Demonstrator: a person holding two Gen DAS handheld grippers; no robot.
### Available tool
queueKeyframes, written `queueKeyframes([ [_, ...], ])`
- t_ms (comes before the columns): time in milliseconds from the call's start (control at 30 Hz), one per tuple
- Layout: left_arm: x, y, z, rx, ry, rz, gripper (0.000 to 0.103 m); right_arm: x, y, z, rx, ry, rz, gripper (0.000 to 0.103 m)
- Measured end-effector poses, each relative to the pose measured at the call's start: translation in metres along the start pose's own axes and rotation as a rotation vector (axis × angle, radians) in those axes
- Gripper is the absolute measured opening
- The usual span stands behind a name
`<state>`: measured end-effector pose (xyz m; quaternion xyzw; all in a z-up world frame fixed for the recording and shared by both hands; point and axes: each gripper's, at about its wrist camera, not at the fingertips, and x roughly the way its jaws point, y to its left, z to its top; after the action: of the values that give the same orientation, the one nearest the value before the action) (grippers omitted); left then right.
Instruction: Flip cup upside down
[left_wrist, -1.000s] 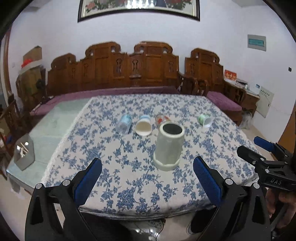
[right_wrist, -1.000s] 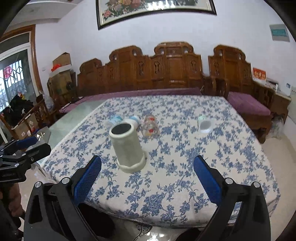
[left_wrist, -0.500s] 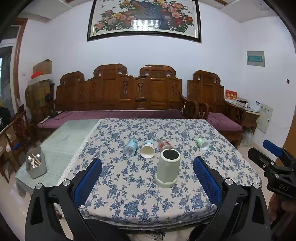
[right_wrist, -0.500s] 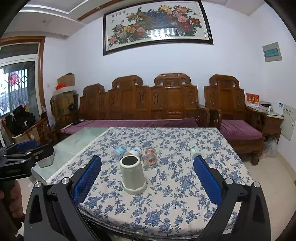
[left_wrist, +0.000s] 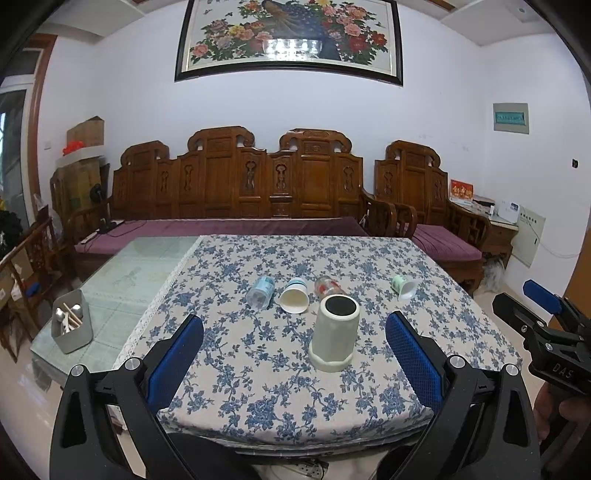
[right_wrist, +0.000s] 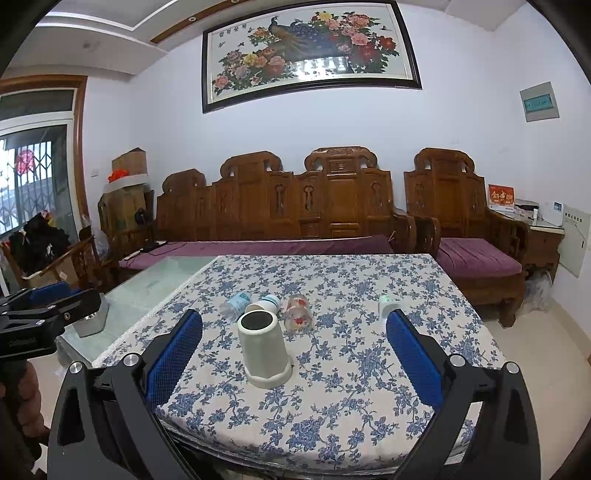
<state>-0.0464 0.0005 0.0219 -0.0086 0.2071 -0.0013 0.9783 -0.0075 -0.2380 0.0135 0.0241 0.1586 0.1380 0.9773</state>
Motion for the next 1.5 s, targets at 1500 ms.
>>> queueKeyframes([
  [1500,-0.0012,-0.0004,-0.0001,0.017,-0.012,0.001,0.095,0.0028,0.0024,-0.0022,0.004,0.004,0.0,0.1],
])
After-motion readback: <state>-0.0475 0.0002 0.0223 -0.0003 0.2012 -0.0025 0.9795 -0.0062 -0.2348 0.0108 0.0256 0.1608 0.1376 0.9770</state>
